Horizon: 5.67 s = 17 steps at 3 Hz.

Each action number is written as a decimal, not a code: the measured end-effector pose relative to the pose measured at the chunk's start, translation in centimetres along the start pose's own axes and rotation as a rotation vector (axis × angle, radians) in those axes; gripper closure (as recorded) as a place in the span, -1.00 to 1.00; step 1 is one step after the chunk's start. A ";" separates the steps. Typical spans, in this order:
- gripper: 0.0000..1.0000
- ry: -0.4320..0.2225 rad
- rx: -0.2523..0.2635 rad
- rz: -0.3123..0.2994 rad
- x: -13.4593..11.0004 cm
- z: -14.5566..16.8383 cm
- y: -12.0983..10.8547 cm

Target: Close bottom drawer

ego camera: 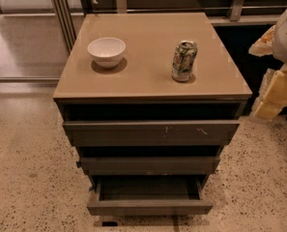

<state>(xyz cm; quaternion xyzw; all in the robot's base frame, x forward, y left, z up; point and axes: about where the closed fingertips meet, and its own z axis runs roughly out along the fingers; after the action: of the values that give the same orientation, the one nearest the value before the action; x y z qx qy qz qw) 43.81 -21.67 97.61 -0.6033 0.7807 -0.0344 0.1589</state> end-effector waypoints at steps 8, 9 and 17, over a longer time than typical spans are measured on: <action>1.00 -0.125 -0.089 0.090 10.1 37.8 7.9; 1.00 -0.211 -0.048 0.123 10.8 44.2 4.8; 1.00 -0.330 -0.311 0.172 15.7 72.7 15.9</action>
Offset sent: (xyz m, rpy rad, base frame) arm -0.0122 -0.0113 -0.2257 0.2096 0.0567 -0.0464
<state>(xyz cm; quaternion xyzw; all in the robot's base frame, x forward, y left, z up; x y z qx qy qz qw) 46.60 -22.31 21.57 -0.5494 0.7886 0.1986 0.1918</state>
